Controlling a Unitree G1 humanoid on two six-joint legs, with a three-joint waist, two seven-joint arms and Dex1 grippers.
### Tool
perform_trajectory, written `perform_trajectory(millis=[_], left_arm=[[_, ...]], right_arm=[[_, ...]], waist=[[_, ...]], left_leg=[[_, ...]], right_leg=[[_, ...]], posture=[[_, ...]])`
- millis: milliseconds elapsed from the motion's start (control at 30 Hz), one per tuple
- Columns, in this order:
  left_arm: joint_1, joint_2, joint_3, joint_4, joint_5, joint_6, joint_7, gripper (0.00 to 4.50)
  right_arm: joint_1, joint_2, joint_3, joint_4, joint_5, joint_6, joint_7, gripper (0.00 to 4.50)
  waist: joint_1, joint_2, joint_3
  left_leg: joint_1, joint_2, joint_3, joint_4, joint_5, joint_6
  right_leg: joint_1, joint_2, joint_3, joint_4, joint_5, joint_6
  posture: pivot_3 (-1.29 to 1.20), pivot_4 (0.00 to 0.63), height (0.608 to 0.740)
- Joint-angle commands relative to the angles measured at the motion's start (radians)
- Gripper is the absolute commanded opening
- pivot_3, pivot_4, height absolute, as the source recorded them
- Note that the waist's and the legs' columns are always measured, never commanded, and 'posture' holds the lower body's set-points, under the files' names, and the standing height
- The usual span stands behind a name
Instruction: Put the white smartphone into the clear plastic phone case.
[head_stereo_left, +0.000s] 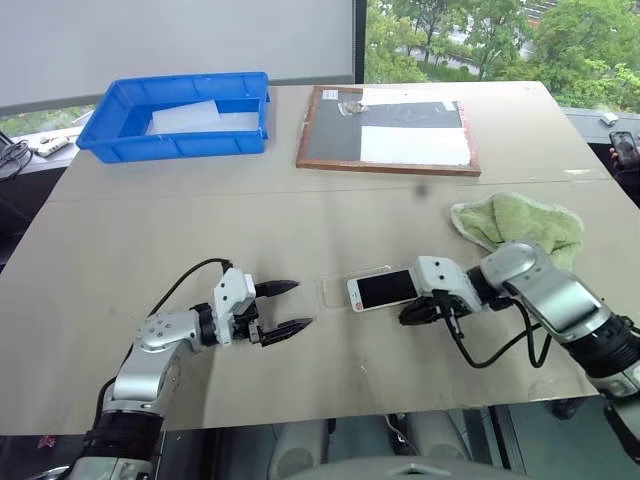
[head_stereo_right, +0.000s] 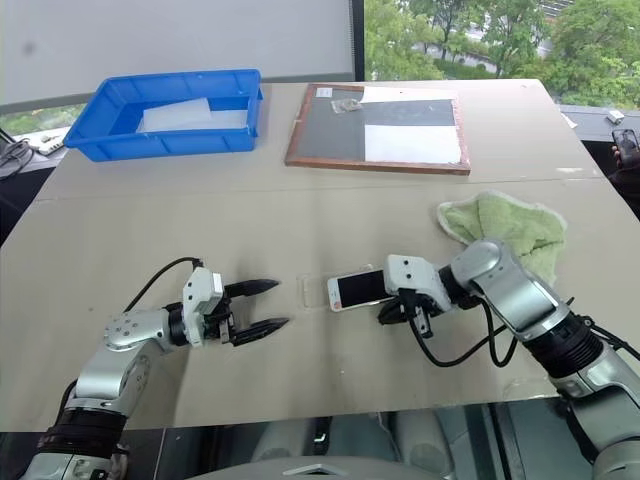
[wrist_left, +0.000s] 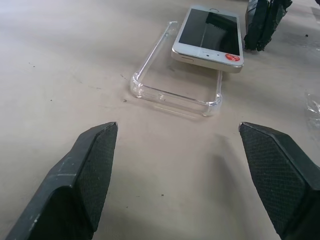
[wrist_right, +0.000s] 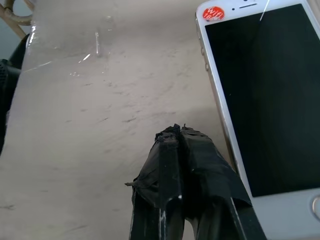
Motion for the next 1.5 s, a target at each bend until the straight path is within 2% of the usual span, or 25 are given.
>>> perform_trajectory(millis=[33, 233, 500, 633, 667, 700, 800, 900, 933, 1133, 1500], left_arm=[[0.022, 0.000, 0.004, 0.012, 0.012, -0.003, 0.009, 4.02], [0.025, -0.006, 0.007, -0.030, -0.007, 0.015, 0.019, 4.02], [-0.010, 0.021, 0.028, -0.101, -0.038, 0.092, 0.029, 4.02], [-0.049, 0.029, 0.027, -0.133, -0.060, 0.157, 0.039, 4.02], [-0.055, 0.035, 0.024, -0.148, -0.068, 0.179, 0.037, 3.49], [-0.064, 0.038, 0.021, -0.163, -0.073, 0.198, 0.043, 3.24], [-0.083, 0.042, 0.011, -0.206, -0.080, 0.251, 0.062, 1.90], [-0.090, 0.042, 0.000, -0.234, -0.074, 0.289, 0.076, 0.40], [-0.090, 0.042, -0.005, -0.240, -0.069, 0.298, 0.081, 0.10], [-0.073, 0.053, -0.037, -0.246, -0.023, 0.309, 0.097, 0.10], [-0.059, 0.066, -0.049, -0.215, 0.027, 0.311, 0.106, 0.10]], right_arm=[[-0.034, 0.033, -0.004, 0.017, -0.012, -0.027, -0.024, 0.05], [-0.056, 0.082, -0.011, 0.026, -0.004, -0.011, -0.031, 0.05], [-0.064, 0.100, -0.008, 0.044, -0.011, -0.021, -0.031, 0.05], [-0.059, 0.089, -0.031, 0.014, 0.036, 0.006, 0.002, 0.05], [-0.061, 0.093, -0.044, 0.004, 0.057, 0.021, 0.005, 0.00], [-0.065, 0.101, -0.059, -0.005, 0.079, 0.033, 0.003, 0.00], [-0.078, 0.130, -0.088, -0.019, 0.120, 0.063, -0.023, 0.00], [-0.095, 0.158, -0.088, 0.007, 0.096, 0.049, -0.074, 0.00], [-0.099, 0.165, -0.082, 0.022, 0.079, 0.033, -0.093, 0.00], [-0.119, 0.217, -0.038, 0.110, -0.010, -0.034, -0.181, 0.00], [-0.111, 0.226, 0.164, 0.232, -0.196, -0.103, -0.175, 0.00]], waist=[[0.000, 0.000, 0.000], [0.001, 0.000, 0.000], [0.002, 0.000, 0.000], [0.003, 0.000, 0.000], [0.003, 0.000, 0.000], [0.003, 0.000, 0.000], [0.001, 0.000, 0.000], [0.000, 0.000, 0.000], [0.000, 0.000, 0.000], [0.001, 0.000, 0.000], [0.001, -0.001, -0.001]], left_leg=[[0.000, 0.000, 0.000, 0.000, 0.000, 0.000], [0.000, 0.000, 0.000, 0.000, 0.000, 0.000], [-0.001, 0.000, 0.000, 0.000, 0.000, 0.000], [-0.001, -0.001, -0.001, 0.000, 0.000, 0.000], [-0.001, -0.001, -0.001, 0.000, 0.000, 0.000], [-0.001, -0.001, -0.001, 0.000, 0.000, 0.000], [-0.001, -0.001, -0.001, 0.000, 0.000, 0.000], [-0.001, -0.001, -0.001, 0.000, 0.000, 0.000], [-0.001, -0.001, -0.001, 0.000, 0.000, 0.000], [-0.002, -0.001, 0.000, 0.000, 0.000, 0.000], [0.000, -0.001, 0.000, 0.000, 0.000, 0.000]], right_leg=[[0.000, 0.000, 0.000, 0.000, 0.000, 0.000], [0.000, 0.000, 0.000, 0.000, 0.000, 0.001], [0.000, 0.000, 0.000, 0.000, 0.000, 0.001], [0.000, 0.000, -0.001, 0.000, 0.000, 0.001], [0.000, 0.000, -0.001, 0.000, 0.001, 0.001], [0.000, -0.001, 0.000, 0.000, 0.001, 0.002], [0.000, 0.000, 0.000, 0.000, 0.002, 0.004], [0.000, 0.000, -0.001, 0.000, 0.002, 0.004], [0.000, 0.000, -0.001, 0.000, 0.002, 0.004], [0.000, 0.000, 0.000, 0.000, 0.002, 0.004], [0.001, 0.000, 0.000, 0.000, 0.002, 0.004]], posture=[[0.00, 0.150, 0.740], [0.00, 0.150, 0.740], [0.00, 0.150, 0.740], [0.00, 0.150, 0.740], [0.00, 0.150, 0.740], [0.00, 0.150, 0.740], [0.00, 0.150, 0.740], [0.00, 0.150, 0.740], [0.00, 0.150, 0.740], [0.00, 0.150, 0.740], [0.00, 0.150, 0.740]])
